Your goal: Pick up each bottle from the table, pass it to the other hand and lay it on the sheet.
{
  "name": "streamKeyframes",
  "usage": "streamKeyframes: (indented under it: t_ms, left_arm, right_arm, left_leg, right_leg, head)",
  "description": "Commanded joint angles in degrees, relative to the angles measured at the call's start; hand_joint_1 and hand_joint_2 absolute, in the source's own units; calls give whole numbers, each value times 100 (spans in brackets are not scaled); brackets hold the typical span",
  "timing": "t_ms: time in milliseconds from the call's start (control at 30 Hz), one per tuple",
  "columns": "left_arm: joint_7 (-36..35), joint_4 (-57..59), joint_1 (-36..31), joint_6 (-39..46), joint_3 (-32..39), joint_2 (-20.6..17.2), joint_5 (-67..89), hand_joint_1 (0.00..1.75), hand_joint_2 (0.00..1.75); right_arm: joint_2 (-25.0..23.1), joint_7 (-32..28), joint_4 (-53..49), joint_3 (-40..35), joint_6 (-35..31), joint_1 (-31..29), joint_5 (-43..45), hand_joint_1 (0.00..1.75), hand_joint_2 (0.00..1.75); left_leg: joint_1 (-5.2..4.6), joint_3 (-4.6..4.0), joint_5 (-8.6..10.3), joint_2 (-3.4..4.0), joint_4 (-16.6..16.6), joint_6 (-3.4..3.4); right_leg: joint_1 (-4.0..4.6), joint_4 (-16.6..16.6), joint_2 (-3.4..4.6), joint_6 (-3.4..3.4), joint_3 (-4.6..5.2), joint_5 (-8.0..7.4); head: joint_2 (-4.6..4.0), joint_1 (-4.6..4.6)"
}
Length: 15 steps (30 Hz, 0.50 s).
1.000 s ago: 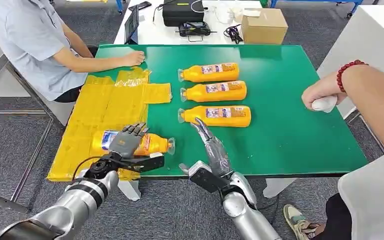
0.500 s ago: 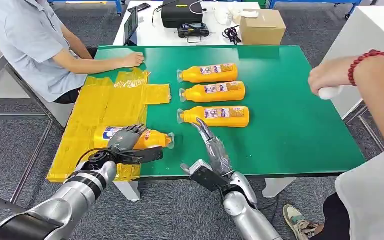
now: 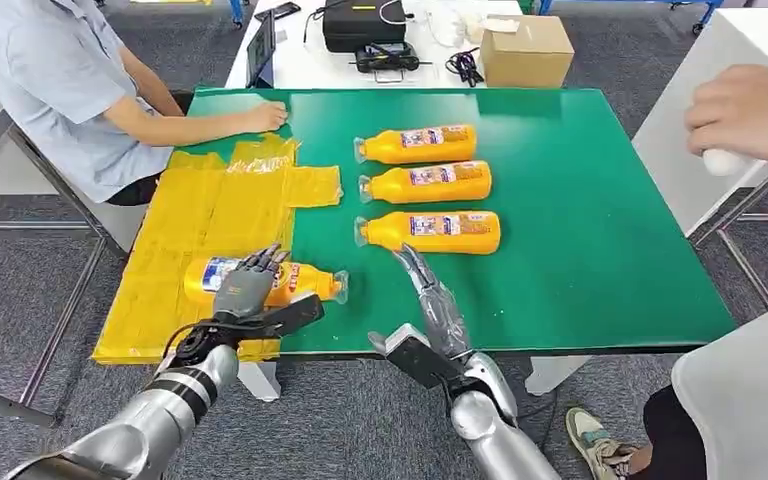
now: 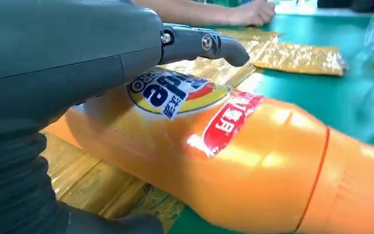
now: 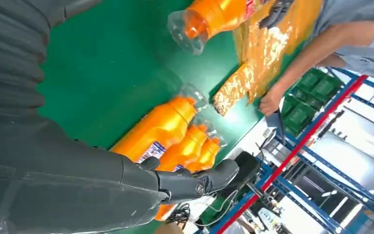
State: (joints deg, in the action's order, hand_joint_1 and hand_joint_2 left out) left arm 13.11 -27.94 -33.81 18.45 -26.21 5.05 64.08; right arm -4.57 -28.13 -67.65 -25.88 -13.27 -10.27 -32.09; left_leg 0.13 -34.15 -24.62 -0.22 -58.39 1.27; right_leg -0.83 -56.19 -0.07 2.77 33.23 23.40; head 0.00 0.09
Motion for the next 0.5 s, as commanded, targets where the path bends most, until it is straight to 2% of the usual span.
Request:
streamKeyframes:
  t_ms: [33, 267, 500]
  left_arm:
    - [-65, -606, 335, 402, 7, 86, 32, 0, 175]
    - [-111, -1099, 485, 461, -316, 47, 152, 0, 175]
    - [-15, -2884, 1182, 119, -818, -138, -58, 0, 175]
  right_arm:
    - [67, 52, 60, 111, -12, -20, -74, 0, 175]
    - [66, 59, 13, 151, -23, 40, -133, 0, 175]
    - [144, 77, -506, 406, -107, 480, -196, 0, 175]
  left_leg:
    - [0, -15, 0, -1, 1, -2]
    - [1, -57, 0, -4, -2, 0]
    - [2, -81, -1, -5, -4, 1]
  right_leg:
    - [1, 2, -2, -6, 14, 1]
    - [1, -2, -4, -6, 53, 6]
    - [2, -1, -4, -5, 74, 5]
  head:
    - [0, 0]
    - [0, 2]
    - [0, 0]
